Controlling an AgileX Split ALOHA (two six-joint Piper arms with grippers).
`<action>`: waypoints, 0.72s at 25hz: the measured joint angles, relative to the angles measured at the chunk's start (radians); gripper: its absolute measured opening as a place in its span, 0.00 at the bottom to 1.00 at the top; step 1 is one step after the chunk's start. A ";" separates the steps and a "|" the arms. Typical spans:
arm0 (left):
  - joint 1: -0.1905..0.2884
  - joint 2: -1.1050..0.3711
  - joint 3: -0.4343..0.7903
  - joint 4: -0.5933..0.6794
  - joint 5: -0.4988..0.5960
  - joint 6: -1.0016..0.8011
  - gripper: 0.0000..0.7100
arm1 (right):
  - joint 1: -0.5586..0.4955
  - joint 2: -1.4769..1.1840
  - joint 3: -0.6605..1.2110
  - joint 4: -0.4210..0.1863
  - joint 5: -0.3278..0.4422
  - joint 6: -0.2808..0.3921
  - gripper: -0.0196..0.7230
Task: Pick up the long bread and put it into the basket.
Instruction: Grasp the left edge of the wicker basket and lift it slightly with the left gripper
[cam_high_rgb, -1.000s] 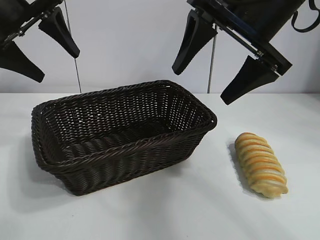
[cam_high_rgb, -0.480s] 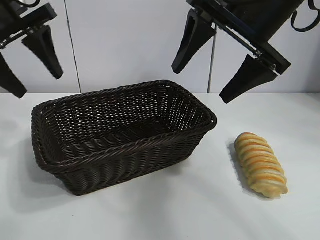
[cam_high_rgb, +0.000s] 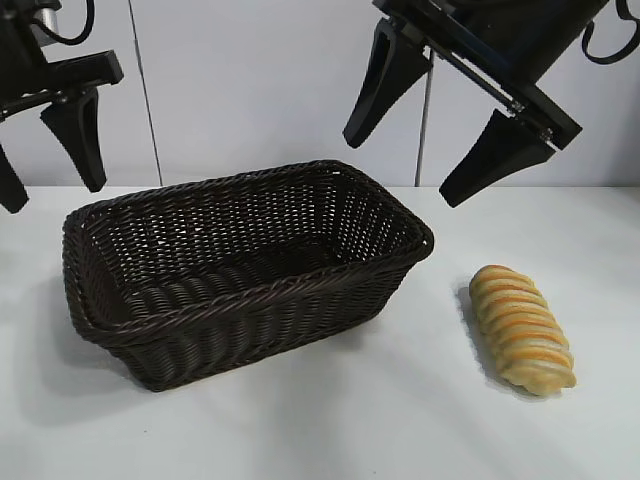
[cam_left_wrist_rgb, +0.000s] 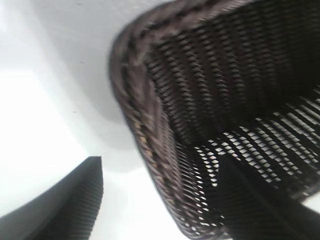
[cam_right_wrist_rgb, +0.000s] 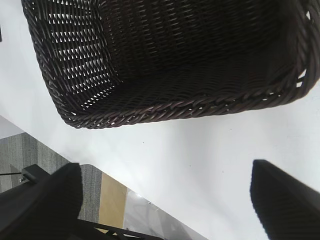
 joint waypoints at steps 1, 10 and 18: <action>0.000 0.000 0.025 -0.024 -0.032 0.001 0.67 | 0.000 0.000 0.000 0.000 -0.001 0.000 0.88; 0.000 0.000 0.215 -0.189 -0.285 0.081 0.67 | 0.000 0.000 0.000 0.000 -0.011 0.000 0.88; 0.000 0.034 0.225 -0.234 -0.376 0.113 0.67 | 0.000 0.000 0.000 0.000 -0.028 0.000 0.88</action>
